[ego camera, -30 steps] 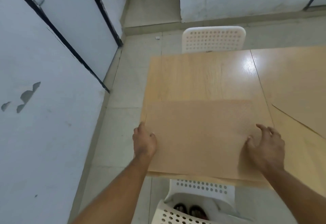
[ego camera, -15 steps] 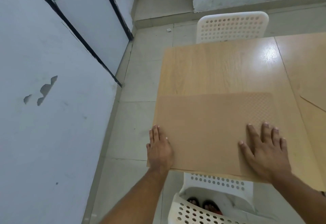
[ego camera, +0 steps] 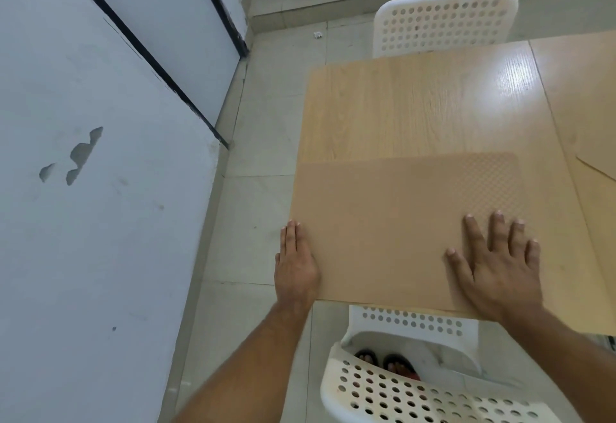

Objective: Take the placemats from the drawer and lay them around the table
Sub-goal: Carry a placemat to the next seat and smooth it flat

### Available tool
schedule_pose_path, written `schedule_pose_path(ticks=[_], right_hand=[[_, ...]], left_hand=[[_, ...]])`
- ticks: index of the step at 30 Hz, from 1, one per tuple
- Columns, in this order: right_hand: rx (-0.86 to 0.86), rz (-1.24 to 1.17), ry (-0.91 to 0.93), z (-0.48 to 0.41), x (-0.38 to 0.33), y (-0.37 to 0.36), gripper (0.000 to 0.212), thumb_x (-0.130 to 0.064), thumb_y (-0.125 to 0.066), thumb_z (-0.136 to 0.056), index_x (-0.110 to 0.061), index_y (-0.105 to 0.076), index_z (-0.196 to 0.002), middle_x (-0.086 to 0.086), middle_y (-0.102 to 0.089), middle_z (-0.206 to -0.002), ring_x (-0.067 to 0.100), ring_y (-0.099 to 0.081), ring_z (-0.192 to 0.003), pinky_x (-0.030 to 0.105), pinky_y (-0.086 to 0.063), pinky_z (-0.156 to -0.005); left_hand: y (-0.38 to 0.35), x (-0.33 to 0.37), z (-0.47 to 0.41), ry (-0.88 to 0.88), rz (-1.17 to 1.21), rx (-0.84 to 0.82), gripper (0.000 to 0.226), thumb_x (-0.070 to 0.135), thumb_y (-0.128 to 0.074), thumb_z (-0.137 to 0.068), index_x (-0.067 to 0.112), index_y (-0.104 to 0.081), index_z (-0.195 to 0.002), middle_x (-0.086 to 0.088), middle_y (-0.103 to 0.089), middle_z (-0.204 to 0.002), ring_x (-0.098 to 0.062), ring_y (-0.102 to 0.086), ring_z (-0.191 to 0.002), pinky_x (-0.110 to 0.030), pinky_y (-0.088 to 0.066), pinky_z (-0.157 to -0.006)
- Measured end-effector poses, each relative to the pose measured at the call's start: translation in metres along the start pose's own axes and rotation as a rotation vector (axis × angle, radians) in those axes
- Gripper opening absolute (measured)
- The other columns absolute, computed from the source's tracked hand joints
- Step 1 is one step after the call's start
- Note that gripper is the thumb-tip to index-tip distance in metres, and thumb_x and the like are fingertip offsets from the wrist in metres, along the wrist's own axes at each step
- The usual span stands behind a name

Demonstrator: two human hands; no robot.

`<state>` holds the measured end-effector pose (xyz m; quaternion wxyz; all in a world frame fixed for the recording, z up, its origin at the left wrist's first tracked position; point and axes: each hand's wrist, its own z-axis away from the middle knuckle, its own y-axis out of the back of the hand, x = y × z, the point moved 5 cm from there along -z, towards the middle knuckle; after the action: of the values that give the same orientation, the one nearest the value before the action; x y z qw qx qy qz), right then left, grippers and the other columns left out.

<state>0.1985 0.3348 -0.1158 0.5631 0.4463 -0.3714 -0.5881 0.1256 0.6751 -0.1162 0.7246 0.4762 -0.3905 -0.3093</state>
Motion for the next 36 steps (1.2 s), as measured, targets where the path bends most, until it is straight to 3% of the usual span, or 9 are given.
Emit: schedule_pose_path(ticks=[21,27,31,36], right_hand=[[0.049,-0.052,-0.031,0.004,-0.008,-0.002,0.075,-0.073,-0.004,-0.093,-0.038,0.003,-0.159,0.009,0.006,-0.168,0.033,0.008,-0.153,0.052,0.004,-0.122],[0.040,-0.057,-0.036,0.009,-0.008,-0.002,0.076,-0.074,0.000,-0.091,-0.038,0.007,-0.158,0.008,0.011,-0.168,0.031,0.012,-0.153,0.050,0.009,-0.122],[0.020,-0.062,-0.036,0.009,-0.007,-0.002,0.077,-0.074,0.002,-0.091,-0.038,0.008,-0.158,0.008,0.012,-0.168,0.031,0.013,-0.153,0.051,0.008,-0.122],[0.102,-0.158,-0.010,0.001,-0.010,0.023,0.073,-0.071,-0.005,-0.094,-0.039,0.005,-0.159,0.006,0.011,-0.168,0.025,0.012,-0.154,0.047,0.007,-0.123]], left_hand=[[0.001,-0.007,-0.005,-0.062,0.028,0.117,0.055,0.007,-0.029,-0.103,0.014,-0.018,-0.157,-0.001,-0.011,-0.165,-0.018,-0.010,-0.152,-0.022,-0.005,-0.115],[0.005,-0.005,-0.004,-0.066,0.017,0.084,0.056,0.007,-0.028,-0.103,0.013,-0.015,-0.157,-0.002,-0.009,-0.166,-0.019,-0.008,-0.152,-0.026,-0.006,-0.118],[0.002,-0.006,-0.004,-0.057,-0.002,0.043,0.056,0.011,-0.027,-0.103,0.016,-0.013,-0.158,-0.001,-0.006,-0.166,-0.018,-0.005,-0.152,-0.036,-0.012,-0.121],[0.012,0.016,-0.002,-0.054,0.128,0.163,0.051,0.010,-0.035,-0.100,0.014,-0.036,-0.150,-0.009,-0.025,-0.161,-0.025,-0.018,-0.150,-0.051,-0.026,-0.117]])
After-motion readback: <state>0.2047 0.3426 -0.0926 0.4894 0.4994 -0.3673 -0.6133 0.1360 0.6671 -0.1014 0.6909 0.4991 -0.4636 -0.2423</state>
